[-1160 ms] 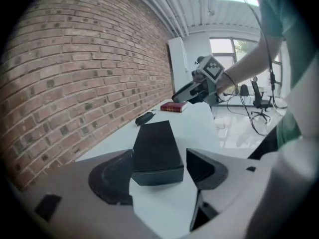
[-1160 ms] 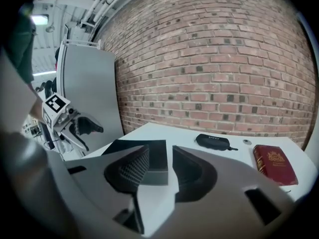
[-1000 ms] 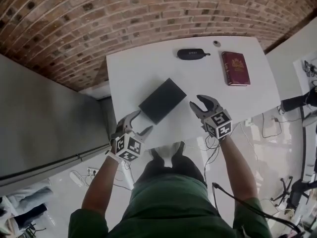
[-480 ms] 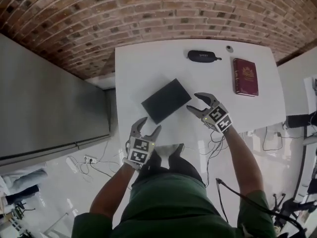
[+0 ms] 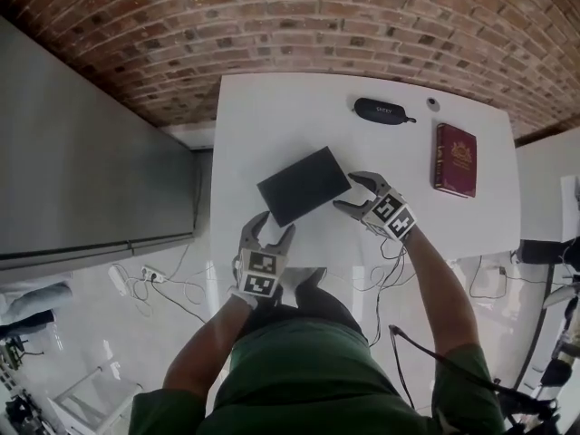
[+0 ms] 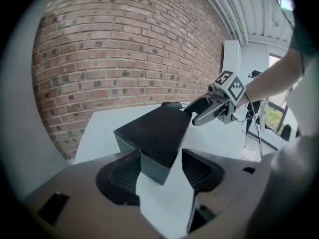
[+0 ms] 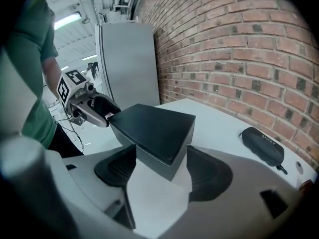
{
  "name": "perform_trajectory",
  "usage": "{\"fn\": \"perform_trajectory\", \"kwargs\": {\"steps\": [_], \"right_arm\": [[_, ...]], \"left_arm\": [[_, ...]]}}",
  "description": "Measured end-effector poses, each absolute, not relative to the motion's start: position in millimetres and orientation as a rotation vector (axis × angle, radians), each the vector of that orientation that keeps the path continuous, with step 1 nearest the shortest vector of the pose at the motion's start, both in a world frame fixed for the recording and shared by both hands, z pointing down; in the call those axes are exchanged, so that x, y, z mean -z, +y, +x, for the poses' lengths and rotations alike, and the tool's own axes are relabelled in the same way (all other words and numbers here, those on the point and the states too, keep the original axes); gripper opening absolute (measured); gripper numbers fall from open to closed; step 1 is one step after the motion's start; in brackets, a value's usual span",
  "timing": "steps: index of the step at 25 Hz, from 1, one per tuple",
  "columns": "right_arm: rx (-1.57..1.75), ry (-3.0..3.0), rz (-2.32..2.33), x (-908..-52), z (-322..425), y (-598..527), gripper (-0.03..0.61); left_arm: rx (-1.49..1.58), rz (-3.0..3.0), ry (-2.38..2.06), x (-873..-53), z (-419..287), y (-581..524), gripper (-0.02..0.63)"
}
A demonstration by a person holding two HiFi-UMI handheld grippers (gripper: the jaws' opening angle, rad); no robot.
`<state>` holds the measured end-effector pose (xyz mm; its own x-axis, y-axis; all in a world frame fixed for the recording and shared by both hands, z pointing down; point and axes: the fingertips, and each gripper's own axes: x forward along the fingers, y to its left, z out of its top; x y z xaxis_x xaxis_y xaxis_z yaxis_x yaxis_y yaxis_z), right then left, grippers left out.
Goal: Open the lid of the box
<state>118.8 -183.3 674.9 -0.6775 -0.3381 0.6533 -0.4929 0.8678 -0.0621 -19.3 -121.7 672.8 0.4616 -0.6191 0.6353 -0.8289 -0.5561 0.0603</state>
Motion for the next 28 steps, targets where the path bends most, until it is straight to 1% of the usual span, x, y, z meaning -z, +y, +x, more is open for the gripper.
{"fn": "perform_trajectory", "kwargs": {"steps": [3,8,18,24,28], "right_arm": [[-0.302,-2.393,0.579,-675.5,112.4,-186.1,0.302],[-0.313,-2.411,0.573,-676.1,110.2,-186.9,0.301],[-0.447,-2.398,0.602,-677.7,110.9,-186.5,0.276],[-0.585,-2.412,0.606,-673.9,109.6,-187.0,0.278],[-0.572,-2.4,0.587,-673.9,110.7,-186.5,0.287]], "left_arm": [[-0.827,2.334,-1.237,-676.7,-19.9,-124.4,0.247],[-0.815,2.323,-1.259,-677.4,-19.3,-126.2,0.244],[-0.718,2.248,-1.269,-678.2,-20.8,-124.4,0.212],[-0.592,2.183,-1.251,-672.9,-21.6,-126.7,0.207],[-0.602,2.195,-1.222,-671.8,-20.8,-126.0,0.21]]}}
